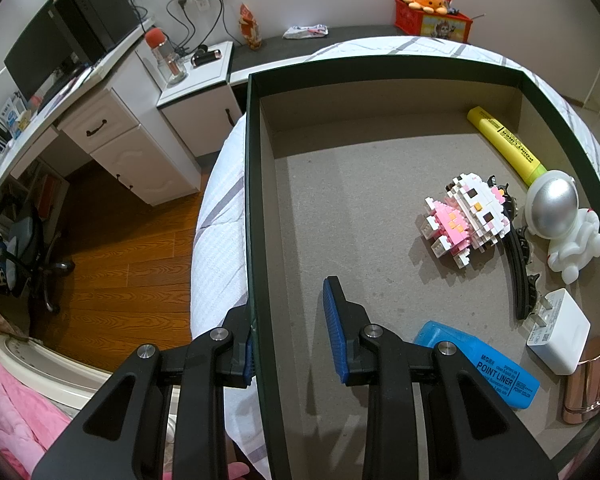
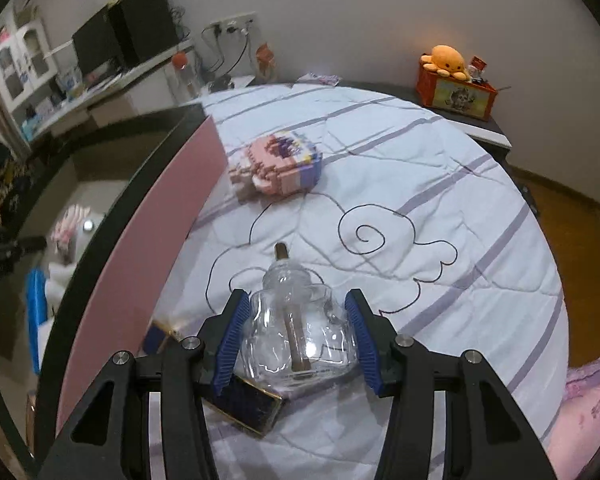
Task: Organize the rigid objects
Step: 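Lift glass bottle and carry it toward the box with right gripper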
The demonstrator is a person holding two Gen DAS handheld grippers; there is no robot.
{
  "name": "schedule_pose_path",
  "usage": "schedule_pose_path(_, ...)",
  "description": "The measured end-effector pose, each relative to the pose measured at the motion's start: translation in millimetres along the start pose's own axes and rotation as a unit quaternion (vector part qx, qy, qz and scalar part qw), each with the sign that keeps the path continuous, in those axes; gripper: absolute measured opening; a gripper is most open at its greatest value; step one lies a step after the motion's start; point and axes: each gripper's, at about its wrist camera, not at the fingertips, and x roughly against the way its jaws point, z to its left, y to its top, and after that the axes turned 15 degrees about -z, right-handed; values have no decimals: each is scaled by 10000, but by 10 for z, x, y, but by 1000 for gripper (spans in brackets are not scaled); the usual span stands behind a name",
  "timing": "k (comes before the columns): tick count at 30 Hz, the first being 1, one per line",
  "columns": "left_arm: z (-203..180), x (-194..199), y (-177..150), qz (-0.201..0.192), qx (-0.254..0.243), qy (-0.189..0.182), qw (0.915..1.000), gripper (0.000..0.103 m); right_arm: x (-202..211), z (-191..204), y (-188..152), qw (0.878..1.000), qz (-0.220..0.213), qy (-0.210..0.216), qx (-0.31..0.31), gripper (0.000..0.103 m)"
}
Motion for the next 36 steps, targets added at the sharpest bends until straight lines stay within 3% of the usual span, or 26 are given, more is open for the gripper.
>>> schedule_pose_path(7,-4,6,0,-2,-12,9,10000,27,-3,20,-8,9991,202,69,356,51)
schedule_pose_path(21,13,10,9,-4,-10,4,10000,28,253,122,215,9991,-286,-5,309,51)
schedule_pose_path(26,17,9,12,-2,-7,3,10000,27,375,279,402,9978,-547,126,354,51)
schedule_pose_path(36,25,12,15,-1,5,-6,10000,27,269,615,699,9957,-637,467,489,51)
